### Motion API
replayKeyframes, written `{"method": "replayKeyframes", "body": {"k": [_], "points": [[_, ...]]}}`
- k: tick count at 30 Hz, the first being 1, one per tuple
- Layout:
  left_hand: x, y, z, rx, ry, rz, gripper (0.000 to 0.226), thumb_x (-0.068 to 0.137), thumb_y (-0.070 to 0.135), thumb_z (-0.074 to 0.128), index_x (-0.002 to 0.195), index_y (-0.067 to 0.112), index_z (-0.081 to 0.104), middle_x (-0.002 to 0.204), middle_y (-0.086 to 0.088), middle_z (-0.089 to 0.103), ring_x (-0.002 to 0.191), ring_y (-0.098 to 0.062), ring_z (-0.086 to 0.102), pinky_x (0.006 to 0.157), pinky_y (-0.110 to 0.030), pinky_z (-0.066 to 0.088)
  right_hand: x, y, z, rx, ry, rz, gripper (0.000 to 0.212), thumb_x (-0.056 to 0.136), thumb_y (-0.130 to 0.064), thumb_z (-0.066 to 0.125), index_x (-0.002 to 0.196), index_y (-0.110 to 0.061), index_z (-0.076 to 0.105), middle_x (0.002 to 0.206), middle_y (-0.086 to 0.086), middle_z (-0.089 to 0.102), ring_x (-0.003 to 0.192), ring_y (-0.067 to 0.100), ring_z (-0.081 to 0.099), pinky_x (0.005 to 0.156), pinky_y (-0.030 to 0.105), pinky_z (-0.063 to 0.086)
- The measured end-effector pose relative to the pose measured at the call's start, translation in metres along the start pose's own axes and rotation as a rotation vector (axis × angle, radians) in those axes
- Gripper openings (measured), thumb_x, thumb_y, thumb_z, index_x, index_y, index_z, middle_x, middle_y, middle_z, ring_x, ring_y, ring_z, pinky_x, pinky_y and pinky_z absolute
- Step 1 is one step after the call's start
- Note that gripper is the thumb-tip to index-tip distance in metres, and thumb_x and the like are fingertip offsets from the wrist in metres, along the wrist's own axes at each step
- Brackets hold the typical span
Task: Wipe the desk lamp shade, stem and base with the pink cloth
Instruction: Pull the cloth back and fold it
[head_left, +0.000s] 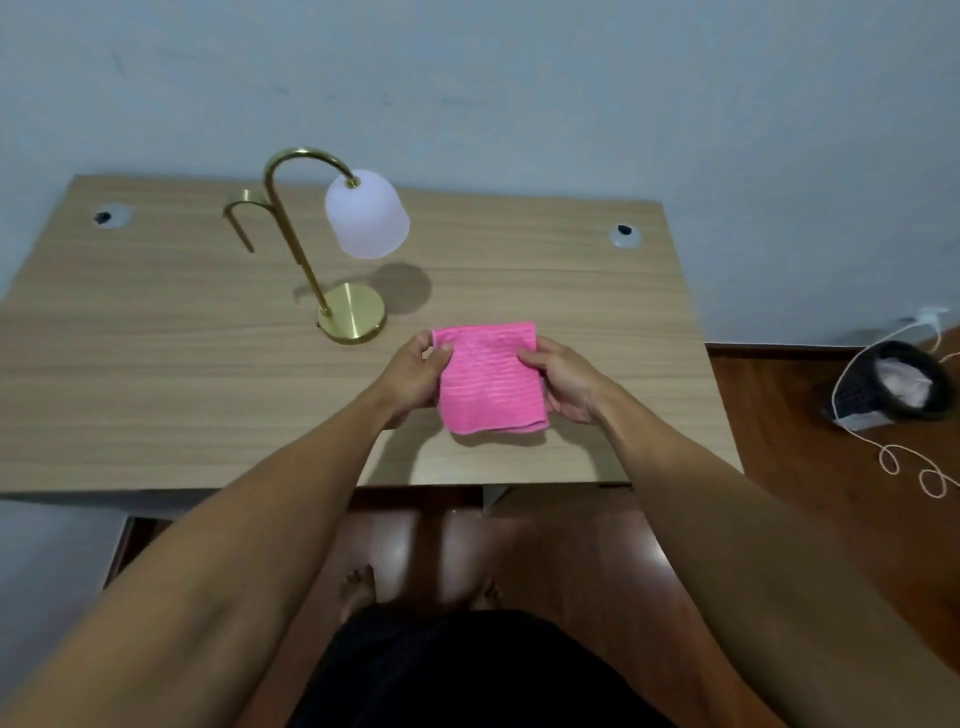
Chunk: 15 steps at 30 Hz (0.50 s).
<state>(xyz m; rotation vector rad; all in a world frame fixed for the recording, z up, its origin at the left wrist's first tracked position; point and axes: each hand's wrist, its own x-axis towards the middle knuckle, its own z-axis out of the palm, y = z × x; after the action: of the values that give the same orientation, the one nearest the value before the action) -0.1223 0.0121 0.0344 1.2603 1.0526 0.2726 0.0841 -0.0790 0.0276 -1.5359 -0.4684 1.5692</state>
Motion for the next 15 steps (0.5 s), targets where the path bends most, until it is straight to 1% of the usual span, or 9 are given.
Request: {"method": "replayKeyframes", "body": {"k": [2,5,7,8,9,11,12,13,15], "points": [[-0.002,-0.002,0.023,0.020,0.028,0.021,0.025,0.106,0.031,0.038,0.124,0.017,0.048,0.106,-0.010,0.068,0.087,-0.027,0.070,0.076,-0.050,0.060,-0.002,0.012,-0.014,-0.013,0.043,-0.012,0.028,0.108,-0.014,0.044,0.133,-0.015,0.058,0.124,0.018,0.070,0.115,0.037,0.069,0.099,0.055,0.055],[0.002,-0.007,0.050,0.028,0.054,-0.006,0.029,0.105,0.038,0.039,0.124,0.017,0.044,0.109,-0.008,0.067,0.087,-0.024,0.071,0.067,-0.043,0.062,-0.005,0.028,-0.031,-0.003,0.105,-0.031,0.027,0.109,-0.014,0.044,0.132,-0.014,0.059,0.116,0.012,0.073,0.101,0.025,0.075,0.083,0.042,0.063],[0.009,-0.013,0.060,0.025,0.021,-0.080,0.038,0.100,0.042,0.051,0.124,0.012,0.048,0.108,-0.010,0.070,0.090,-0.028,0.073,0.070,-0.045,0.062,-0.006,0.037,-0.044,0.005,0.138,-0.037,0.025,0.109,-0.017,0.045,0.129,-0.017,0.059,0.113,0.009,0.075,0.098,0.022,0.076,0.079,0.039,0.063],[0.013,-0.016,0.064,0.017,0.003,-0.108,0.039,0.097,0.038,0.058,0.121,0.007,0.053,0.108,-0.013,0.072,0.091,-0.029,0.074,0.074,-0.049,0.062,-0.006,0.040,-0.050,0.002,0.150,-0.039,0.023,0.109,-0.018,0.045,0.127,-0.019,0.060,0.113,0.009,0.075,0.098,0.022,0.076,0.080,0.040,0.063],[0.017,-0.019,0.069,0.009,-0.012,-0.120,0.033,0.096,0.030,0.063,0.115,0.005,0.058,0.108,-0.016,0.073,0.093,-0.031,0.074,0.078,-0.052,0.061,-0.004,0.044,-0.056,0.003,0.162,-0.040,0.022,0.109,-0.019,0.044,0.125,-0.020,0.060,0.114,0.009,0.075,0.099,0.023,0.076,0.081,0.041,0.062],[0.025,-0.024,0.079,0.007,-0.008,-0.123,0.010,0.097,0.016,0.060,0.101,0.007,0.063,0.106,-0.021,0.072,0.093,-0.035,0.071,0.083,-0.055,0.059,0.000,0.049,-0.068,0.005,0.191,-0.048,0.022,0.109,-0.018,0.044,0.124,-0.019,0.060,0.116,0.010,0.073,0.100,0.023,0.075,0.082,0.041,0.062],[0.030,-0.027,0.083,0.014,0.008,-0.117,0.005,0.098,0.012,0.057,0.095,0.010,0.061,0.101,-0.022,0.070,0.090,-0.036,0.069,0.079,-0.053,0.058,0.003,0.052,-0.074,-0.006,0.210,-0.054,0.021,0.109,-0.017,0.044,0.123,-0.018,0.060,0.116,0.010,0.073,0.099,0.023,0.074,0.082,0.041,0.063],[0.034,-0.030,0.088,0.024,0.021,-0.105,0.007,0.099,0.011,0.056,0.092,0.013,0.058,0.094,-0.020,0.067,0.084,-0.034,0.065,0.071,-0.049,0.058,0.007,0.054,-0.080,-0.023,0.229,-0.065,0.020,0.109,-0.016,0.044,0.121,-0.018,0.060,0.116,0.010,0.072,0.099,0.023,0.074,0.082,0.040,0.063],[0.044,-0.036,0.098,0.043,0.036,-0.084,0.013,0.099,0.010,0.054,0.089,0.016,0.049,0.082,-0.015,0.055,0.075,-0.028,0.055,0.058,-0.035,0.049,0.015,0.060,-0.090,-0.075,0.264,-0.112,0.019,0.108,-0.010,0.046,0.121,-0.014,0.059,0.115,0.009,0.070,0.103,0.026,0.071,0.087,0.042,0.061]]}}
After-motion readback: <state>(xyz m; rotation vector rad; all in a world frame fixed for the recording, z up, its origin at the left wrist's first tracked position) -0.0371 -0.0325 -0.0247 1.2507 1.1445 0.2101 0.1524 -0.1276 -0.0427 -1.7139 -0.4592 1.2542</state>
